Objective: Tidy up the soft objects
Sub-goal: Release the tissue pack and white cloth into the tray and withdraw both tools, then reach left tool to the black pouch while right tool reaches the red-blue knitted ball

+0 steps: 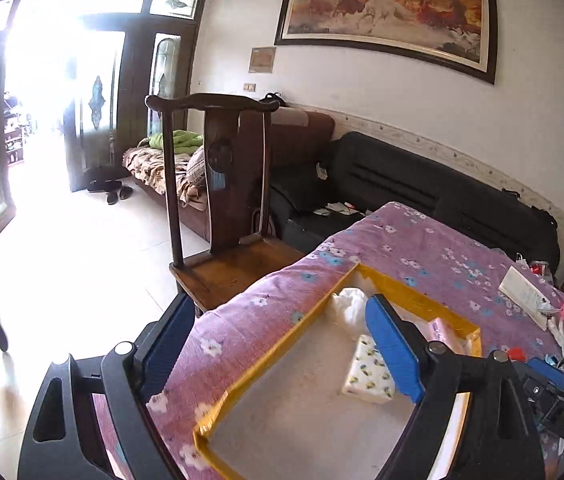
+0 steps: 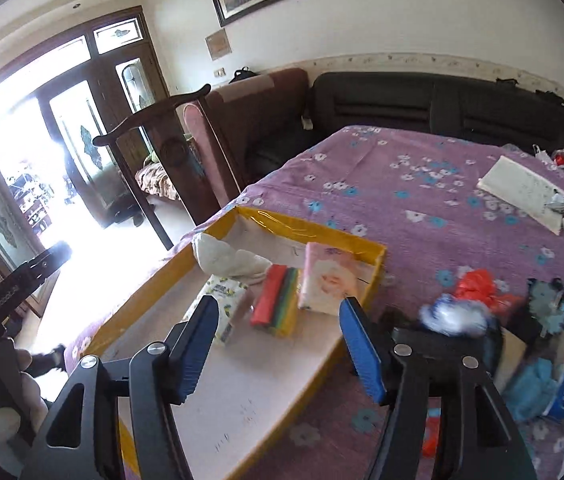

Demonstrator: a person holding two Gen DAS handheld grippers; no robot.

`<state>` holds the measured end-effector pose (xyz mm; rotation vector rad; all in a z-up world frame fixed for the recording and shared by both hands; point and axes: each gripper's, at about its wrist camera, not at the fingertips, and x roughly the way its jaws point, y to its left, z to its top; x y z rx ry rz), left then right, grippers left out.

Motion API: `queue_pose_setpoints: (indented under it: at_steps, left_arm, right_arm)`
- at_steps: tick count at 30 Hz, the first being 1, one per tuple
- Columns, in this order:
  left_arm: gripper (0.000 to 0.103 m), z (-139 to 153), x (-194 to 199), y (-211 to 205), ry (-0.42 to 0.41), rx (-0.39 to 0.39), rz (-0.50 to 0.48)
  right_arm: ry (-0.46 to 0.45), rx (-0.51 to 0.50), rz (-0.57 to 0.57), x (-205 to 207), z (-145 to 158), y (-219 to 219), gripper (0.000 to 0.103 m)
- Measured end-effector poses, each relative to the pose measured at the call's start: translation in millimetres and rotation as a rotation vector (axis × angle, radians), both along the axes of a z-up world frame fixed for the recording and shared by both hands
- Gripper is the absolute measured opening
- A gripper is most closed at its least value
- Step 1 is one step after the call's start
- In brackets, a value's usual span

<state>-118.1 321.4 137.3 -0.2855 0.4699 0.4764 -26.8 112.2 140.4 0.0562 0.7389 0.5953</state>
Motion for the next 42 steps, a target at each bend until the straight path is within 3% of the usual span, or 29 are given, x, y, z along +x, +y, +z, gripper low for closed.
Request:
queue_pose_setpoints:
  at_steps: [7,12,18,20,21,24,35,42]
  left_arm:
    - [0.087,30.4,-43.9,-28.1,-0.061,-0.012,-0.030]
    - [0.087,46.1,-54.3,-53.9,-0.090,-0.054,-0.130]
    - [0.087,41.8,-55.8,-89.9,-0.072,-0.068,-0.236]
    - [0.087,38.6,-52.8,-98.3,-0.069,-0.076,-0.265]
    - [0.087,36.8,-50.7,-100.5,-0.070,-0.079,-0.272]
    - [0.087,26.1,-40.9,-105.0,-0.052,-0.104,-0.305]
    - [0.087,4.8,-12.4,-101.2,0.013,-0.110,-0.321]
    - [0.087,-19.7,18.6,-134.3,0.110,-0.101,-0.388]
  right_arm:
    - [-0.014,0.064,-0.034,-26.7,13.7,-56.9,0.068]
    - [-0.085,0.089,-0.113,-57.0,29.2,-98.7,0.068]
    - [-0.172,0.086,-0.273,-93.1,40.8,-150.6,0.075]
    - [-0.218,0.066,-0.331,-98.7,41.5,-165.5,0.085]
    - [-0.223,0.050,-0.345,-98.1,40.0,-169.0,0.090]
    - [-0.175,-0.038,-0.410,-82.4,29.7,-175.5,0.090]
    - [-0.199,-0.092,-0.479,-16.5,16.3,-180.3,0.090]
    - [-0.204,-0.104,-0.511,-8.9,3.0,-216.1,0.090]
